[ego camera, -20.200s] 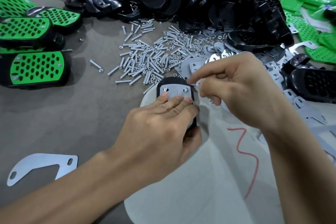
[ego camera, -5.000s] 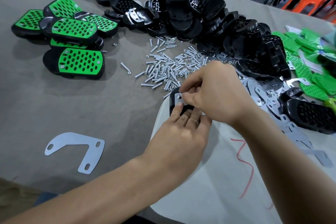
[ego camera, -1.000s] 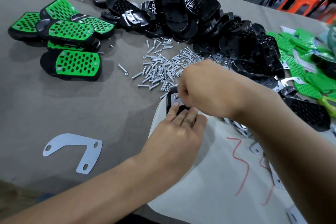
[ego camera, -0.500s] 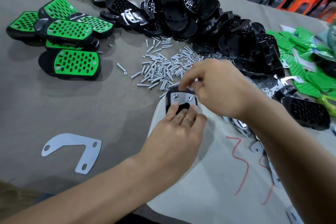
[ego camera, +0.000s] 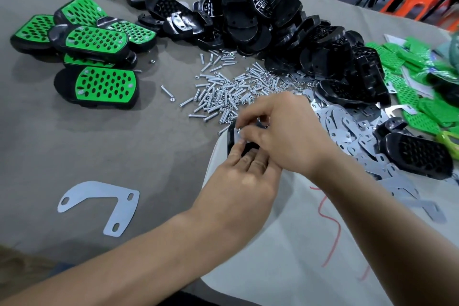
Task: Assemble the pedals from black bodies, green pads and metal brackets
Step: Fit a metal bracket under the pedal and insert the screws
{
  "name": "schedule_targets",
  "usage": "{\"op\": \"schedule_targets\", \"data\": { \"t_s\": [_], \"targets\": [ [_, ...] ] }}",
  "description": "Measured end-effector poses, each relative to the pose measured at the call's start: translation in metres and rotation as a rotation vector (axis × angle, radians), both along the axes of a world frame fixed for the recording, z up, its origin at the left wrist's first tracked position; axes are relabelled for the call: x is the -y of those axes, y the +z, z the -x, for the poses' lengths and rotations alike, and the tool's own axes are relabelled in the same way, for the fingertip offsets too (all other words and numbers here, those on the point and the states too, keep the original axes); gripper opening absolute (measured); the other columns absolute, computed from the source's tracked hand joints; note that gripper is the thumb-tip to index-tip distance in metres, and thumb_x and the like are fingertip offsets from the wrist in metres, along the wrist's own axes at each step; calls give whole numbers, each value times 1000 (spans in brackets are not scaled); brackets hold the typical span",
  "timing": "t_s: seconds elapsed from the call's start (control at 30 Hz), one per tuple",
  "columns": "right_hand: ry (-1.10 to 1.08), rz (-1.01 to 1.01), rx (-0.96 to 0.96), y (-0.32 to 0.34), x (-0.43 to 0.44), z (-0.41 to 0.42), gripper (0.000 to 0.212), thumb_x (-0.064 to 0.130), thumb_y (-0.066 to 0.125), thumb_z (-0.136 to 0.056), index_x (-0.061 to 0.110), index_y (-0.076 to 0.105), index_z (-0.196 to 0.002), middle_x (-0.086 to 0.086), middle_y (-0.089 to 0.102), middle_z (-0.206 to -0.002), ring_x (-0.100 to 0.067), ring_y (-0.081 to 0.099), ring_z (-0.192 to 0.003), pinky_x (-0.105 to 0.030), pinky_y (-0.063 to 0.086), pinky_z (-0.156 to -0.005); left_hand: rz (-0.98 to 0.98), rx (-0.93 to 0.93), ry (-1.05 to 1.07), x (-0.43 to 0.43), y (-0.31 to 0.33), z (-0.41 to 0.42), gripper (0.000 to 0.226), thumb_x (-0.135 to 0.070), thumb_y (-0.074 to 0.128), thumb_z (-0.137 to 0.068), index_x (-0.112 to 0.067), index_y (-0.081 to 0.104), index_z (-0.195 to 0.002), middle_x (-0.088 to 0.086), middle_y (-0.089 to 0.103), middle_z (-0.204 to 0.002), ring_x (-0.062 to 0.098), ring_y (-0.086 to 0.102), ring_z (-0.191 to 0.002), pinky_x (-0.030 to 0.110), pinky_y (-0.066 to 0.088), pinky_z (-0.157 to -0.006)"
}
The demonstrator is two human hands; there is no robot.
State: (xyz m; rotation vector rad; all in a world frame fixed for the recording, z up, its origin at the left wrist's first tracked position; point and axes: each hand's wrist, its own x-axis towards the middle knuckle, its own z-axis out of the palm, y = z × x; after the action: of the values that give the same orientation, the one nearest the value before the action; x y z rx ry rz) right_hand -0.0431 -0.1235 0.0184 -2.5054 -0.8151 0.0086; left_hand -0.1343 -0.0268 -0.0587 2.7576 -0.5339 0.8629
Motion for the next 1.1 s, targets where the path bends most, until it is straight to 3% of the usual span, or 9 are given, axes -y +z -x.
{"op": "schedule_targets", "data": {
  "t_s": [0.17,0.33,0.4,0.5,0.67,0.83,0.93,1.0,1.1],
  "targets": [
    [75,77,149,1,0,3,18,9,76,-77,26,79,-82,16,61,-75,-6,56,-81,-11,36,-71,-39,26,12,0,0,1,32,-3,82,-66,2,77,-98,20,77,-91,33,77,-91,49,57,-96],
    [194,263,218,10,-4,3,12,11,69,-82,19,77,-86,6,69,-86,-17,57,-91,-38,46,-79,-28,64,7,-1,3,1,29,0,83,-60,2,77,-88,19,75,-77,32,77,-79,49,60,-88],
    [208,307,219,13,-4,3,14,10,67,-82,20,76,-86,6,69,-87,-19,57,-92,-39,47,-79,-12,59,12,-1,4,1,31,-1,83,-59,1,77,-89,18,74,-76,32,76,-77,49,61,-88],
    [228,247,207,16,-9,7,29,0,59,-67,22,75,-78,5,70,-81,-21,62,-85,-38,50,-73,5,64,-3,-1,4,1,28,0,85,-57,0,75,-83,16,70,-69,32,73,-69,50,61,-87],
    [-12,97,171,17,-11,2,32,-9,59,-64,17,75,-72,-2,72,-75,-25,65,-74,-37,52,-69,-3,-29,7,0,0,1,41,-8,84,-65,-1,77,-105,15,78,-96,28,76,-88,46,58,-96],
    [-94,73,102,18,-1,1,32,-3,59,-75,24,76,-72,4,69,-65,-14,59,-62,-28,46,-68,-51,-67,8,0,-1,1,41,-16,86,-66,-4,78,-104,15,77,-112,24,77,-97,43,58,-97],
    [-58,30,72,23,-7,4,28,3,63,-77,26,78,-74,10,69,-65,-7,59,-71,-12,45,-68,-44,-36,44,0,-1,1,39,-11,86,-64,-3,78,-102,16,79,-103,26,77,-91,45,58,-95],
    [18,70,40,27,-19,6,23,9,67,-77,29,80,-76,12,69,-64,-2,59,-70,-6,42,-65,-25,2,47,-1,1,1,38,-7,86,-61,-1,77,-98,14,77,-86,27,76,-79,45,60,-90],
    [143,191,-23,27,-42,9,15,15,73,-71,28,80,-74,11,70,-62,-3,62,-61,-14,47,-64,-14,0,38,-1,9,3,31,-9,92,-52,-7,74,-77,9,63,-57,26,64,-54,34,55,-66]
  ]
}}
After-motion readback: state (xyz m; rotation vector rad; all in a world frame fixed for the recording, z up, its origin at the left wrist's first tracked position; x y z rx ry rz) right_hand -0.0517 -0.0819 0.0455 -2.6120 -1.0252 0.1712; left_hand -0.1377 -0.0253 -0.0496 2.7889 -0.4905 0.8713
